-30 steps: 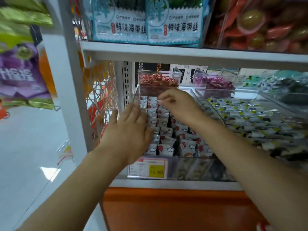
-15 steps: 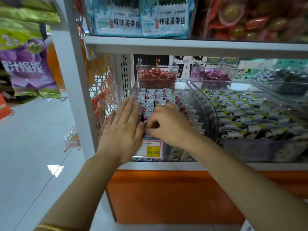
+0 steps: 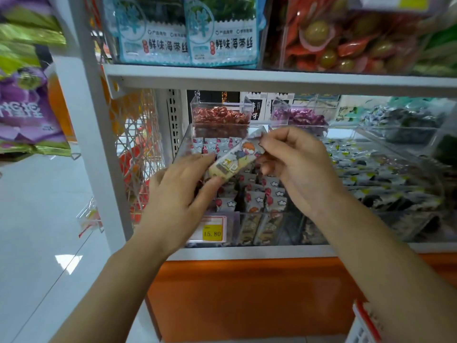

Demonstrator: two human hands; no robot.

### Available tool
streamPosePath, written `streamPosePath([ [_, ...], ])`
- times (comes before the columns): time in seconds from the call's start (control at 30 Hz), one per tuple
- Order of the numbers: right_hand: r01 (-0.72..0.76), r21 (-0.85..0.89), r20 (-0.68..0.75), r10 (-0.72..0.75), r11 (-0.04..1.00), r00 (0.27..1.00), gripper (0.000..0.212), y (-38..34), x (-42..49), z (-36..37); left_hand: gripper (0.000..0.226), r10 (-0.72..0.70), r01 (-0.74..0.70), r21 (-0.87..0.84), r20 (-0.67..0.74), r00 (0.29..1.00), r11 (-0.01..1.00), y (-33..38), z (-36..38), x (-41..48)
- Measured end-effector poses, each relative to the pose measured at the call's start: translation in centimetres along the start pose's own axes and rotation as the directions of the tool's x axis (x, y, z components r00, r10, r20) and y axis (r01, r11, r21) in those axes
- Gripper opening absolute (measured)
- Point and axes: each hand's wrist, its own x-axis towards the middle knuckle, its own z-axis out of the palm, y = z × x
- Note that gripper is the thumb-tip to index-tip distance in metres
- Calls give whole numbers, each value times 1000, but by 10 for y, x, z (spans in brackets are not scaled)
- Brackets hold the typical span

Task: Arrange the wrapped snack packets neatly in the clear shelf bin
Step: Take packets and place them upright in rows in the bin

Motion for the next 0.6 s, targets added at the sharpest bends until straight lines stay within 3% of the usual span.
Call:
streamPosePath([
  [0.07, -63, 86, 13, 62, 994, 998, 15, -1, -5, -7, 44, -26, 27, -90, 14, 1000, 996, 7, 1, 0],
  [0.2, -100, 43, 70, 97, 994, 993, 8, -1, -9, -21, 35, -76, 101, -349, 83, 994, 932, 16, 1, 2],
  [0.3, -71, 5, 34, 71, 997, 997, 6, 0, -10, -29, 32, -99, 133, -476, 96, 990, 869, 18, 1, 3],
  [0.47, -118, 16, -74, 119, 993, 990, 20, 11, -14, -31, 43, -237, 254, -732, 129, 963, 632, 17, 3, 6],
  [0.6, -156, 91, -67, 162, 984, 985, 17, 15, -14, -30, 28, -253, 313, -864, 226, 941, 393, 17, 7, 9],
])
